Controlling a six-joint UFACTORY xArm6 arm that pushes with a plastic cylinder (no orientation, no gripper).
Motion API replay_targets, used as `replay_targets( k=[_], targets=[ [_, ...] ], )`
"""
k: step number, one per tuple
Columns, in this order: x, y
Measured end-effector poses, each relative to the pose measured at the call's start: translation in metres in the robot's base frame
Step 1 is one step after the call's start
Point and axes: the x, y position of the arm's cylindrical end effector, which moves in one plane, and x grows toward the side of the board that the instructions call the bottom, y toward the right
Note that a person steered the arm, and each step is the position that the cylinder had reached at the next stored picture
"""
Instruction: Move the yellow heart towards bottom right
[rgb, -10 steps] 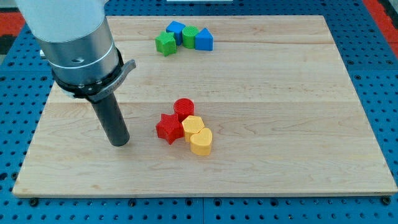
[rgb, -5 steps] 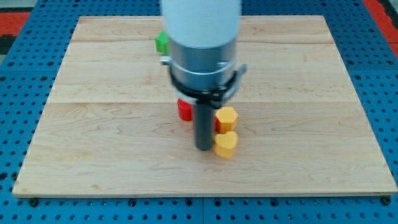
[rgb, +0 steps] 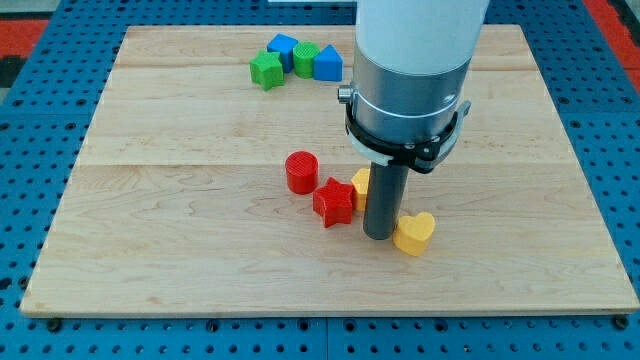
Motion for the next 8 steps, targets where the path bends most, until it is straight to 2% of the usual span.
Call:
replay_targets(
  k=[5,7,8],
  targets=[
    [-0.002,-0.013],
    [-0.002,0.040],
    [-0.004,0.040]
  ],
)
